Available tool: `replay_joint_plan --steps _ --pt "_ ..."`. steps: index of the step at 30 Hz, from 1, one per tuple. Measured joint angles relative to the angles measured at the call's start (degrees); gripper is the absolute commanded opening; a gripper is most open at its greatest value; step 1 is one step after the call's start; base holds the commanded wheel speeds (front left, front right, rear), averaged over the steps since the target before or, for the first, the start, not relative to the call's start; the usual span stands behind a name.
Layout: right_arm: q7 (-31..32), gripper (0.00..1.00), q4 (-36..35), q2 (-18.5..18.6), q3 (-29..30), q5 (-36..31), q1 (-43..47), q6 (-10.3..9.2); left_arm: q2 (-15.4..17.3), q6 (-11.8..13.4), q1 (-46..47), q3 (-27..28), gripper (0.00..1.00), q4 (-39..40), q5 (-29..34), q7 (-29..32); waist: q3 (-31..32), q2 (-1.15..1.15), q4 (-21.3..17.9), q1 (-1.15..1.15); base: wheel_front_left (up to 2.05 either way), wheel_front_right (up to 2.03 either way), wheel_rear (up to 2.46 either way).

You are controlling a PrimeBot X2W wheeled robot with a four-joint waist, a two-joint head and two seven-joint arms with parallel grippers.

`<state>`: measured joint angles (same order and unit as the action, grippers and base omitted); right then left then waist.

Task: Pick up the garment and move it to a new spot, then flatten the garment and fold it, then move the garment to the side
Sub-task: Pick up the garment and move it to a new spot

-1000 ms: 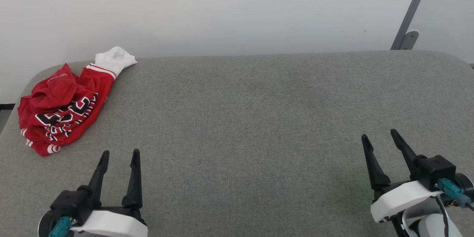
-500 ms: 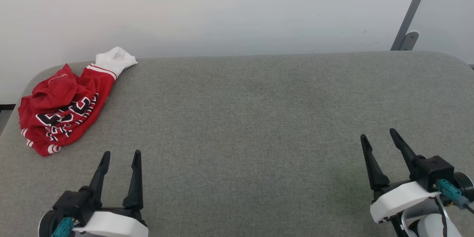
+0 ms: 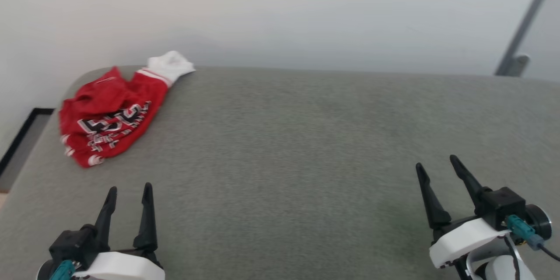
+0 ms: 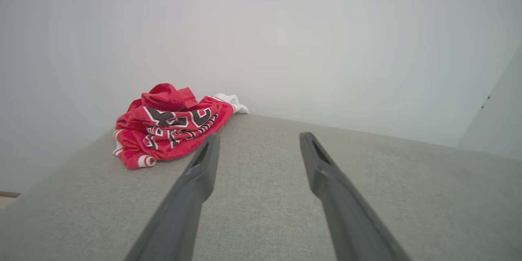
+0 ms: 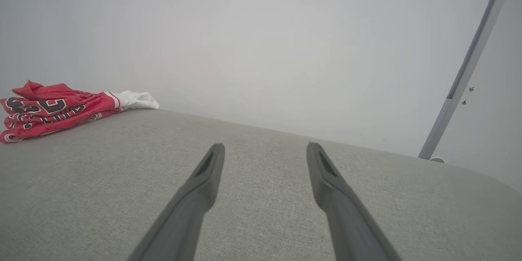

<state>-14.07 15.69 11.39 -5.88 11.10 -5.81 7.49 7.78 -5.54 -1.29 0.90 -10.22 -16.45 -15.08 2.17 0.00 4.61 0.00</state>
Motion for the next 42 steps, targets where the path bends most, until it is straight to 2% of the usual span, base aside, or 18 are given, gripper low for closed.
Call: replay_joint_plan --steps 17,24,33,42 --pt "-0.14 1.0 1.79 -0.73 -5.98 1.23 -1.0 0.01 1.38 2.52 -1.33 2.23 1.0 -0.01 -1.62 1.98 2.69 0.0 14.67 0.0 0.0 0.0 0.0" --pt "-0.42 1.0 2.68 -1.12 -6.99 1.66 -1.69 0.01 1.65 3.04 -1.7 2.04 1.0 0.81 -1.72 2.92 3.28 0.0 19.05 0.0 0.0 0.0 0.0" --pt "-0.59 1.0 2.66 -1.19 -5.84 1.7 -1.51 0.01 1.29 3.35 -0.5 1.67 1.0 0.16 -3.46 4.8 2.78 0.0 21.09 0.0 0.0 0.0 0.0" --pt "-0.54 1.0 0.91 -0.25 -4.16 1.0 -1.83 0.01 2.59 2.38 10.15 0.89 1.0 -4.48 -4.52 6.58 -0.4 0.0 19.87 0.0 0.0 0.0 0.0"
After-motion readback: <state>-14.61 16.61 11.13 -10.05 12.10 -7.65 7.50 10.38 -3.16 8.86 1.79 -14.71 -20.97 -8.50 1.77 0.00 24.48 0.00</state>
